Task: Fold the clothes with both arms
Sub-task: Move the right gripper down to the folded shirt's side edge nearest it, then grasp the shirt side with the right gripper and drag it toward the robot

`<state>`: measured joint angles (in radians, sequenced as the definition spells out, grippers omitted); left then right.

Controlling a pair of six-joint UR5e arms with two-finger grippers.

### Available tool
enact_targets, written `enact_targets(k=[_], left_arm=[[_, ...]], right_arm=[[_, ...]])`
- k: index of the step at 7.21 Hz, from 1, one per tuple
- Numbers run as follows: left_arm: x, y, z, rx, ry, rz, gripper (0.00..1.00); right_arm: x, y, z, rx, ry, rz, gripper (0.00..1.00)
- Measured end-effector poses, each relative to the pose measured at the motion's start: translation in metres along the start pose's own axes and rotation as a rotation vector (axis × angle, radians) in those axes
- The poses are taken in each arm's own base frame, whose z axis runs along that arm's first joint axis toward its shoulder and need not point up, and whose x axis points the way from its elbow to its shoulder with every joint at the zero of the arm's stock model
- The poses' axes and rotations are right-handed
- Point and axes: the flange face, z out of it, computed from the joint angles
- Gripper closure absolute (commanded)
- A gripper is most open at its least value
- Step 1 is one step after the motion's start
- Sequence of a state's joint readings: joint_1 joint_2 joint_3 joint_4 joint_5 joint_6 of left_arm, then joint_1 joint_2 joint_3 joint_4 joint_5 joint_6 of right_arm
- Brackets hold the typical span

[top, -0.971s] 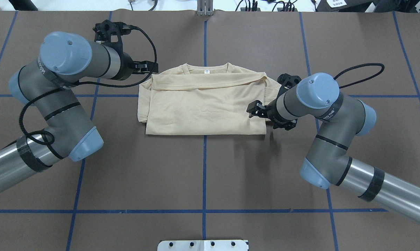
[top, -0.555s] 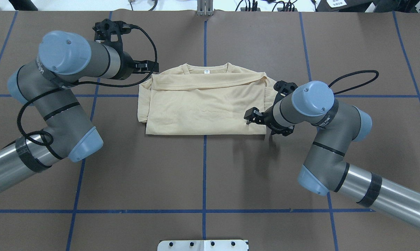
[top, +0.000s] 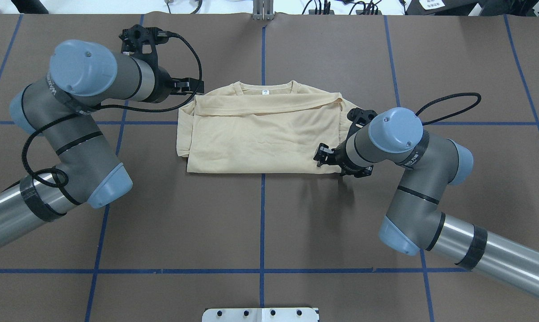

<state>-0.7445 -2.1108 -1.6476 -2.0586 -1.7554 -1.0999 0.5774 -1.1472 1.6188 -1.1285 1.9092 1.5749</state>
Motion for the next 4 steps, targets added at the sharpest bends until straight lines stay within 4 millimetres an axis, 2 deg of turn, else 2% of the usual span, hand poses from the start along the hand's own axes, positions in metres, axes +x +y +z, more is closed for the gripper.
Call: enact_targets(k=[4], left_arm=[[-0.0005,0.0010,0.0017,-0.002,-0.002,0.000,0.00]], right_arm=[[-0.0008,0.0028,-0.0035,-0.021,-0.003,-0.002,1.00]])
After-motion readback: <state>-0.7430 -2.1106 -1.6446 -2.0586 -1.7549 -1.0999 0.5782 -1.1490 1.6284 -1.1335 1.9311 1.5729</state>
